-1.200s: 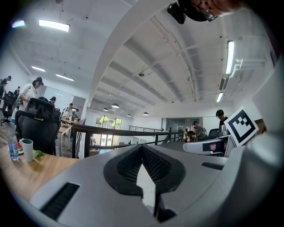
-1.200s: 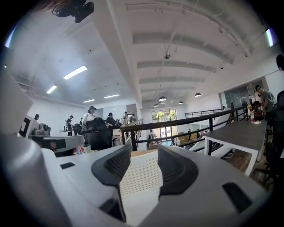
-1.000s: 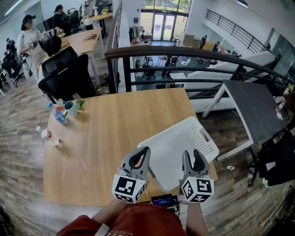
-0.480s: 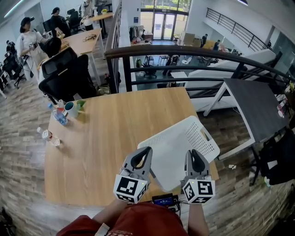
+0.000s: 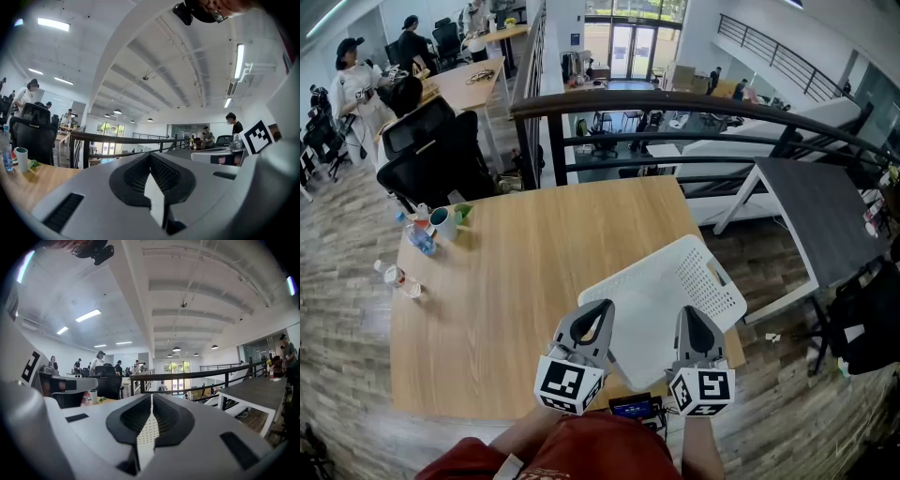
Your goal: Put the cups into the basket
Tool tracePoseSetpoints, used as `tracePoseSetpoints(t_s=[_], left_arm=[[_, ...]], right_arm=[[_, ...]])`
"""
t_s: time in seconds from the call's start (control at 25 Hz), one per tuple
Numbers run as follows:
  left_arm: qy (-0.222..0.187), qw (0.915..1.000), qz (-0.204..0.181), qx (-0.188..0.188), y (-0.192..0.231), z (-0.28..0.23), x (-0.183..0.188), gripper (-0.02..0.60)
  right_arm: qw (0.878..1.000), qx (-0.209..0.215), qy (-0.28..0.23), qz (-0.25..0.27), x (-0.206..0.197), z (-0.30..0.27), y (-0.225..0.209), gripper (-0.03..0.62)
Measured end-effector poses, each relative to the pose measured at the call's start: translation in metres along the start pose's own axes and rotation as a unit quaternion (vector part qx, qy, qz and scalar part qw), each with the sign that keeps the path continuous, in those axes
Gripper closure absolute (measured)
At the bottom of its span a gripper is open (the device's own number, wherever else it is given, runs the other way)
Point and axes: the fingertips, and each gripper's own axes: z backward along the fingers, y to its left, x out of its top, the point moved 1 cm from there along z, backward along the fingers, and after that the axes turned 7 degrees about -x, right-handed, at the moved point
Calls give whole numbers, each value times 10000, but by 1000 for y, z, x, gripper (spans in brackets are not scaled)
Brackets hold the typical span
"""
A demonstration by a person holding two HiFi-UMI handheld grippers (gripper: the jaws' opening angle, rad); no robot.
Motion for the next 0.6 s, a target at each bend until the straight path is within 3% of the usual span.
tracePoseSetpoints(t_s=[0.6], left_arm=[[3, 10000, -1, 5, 2, 0, 1, 575]], right_arm=[[10000, 35, -80, 37, 8, 4, 3, 572]])
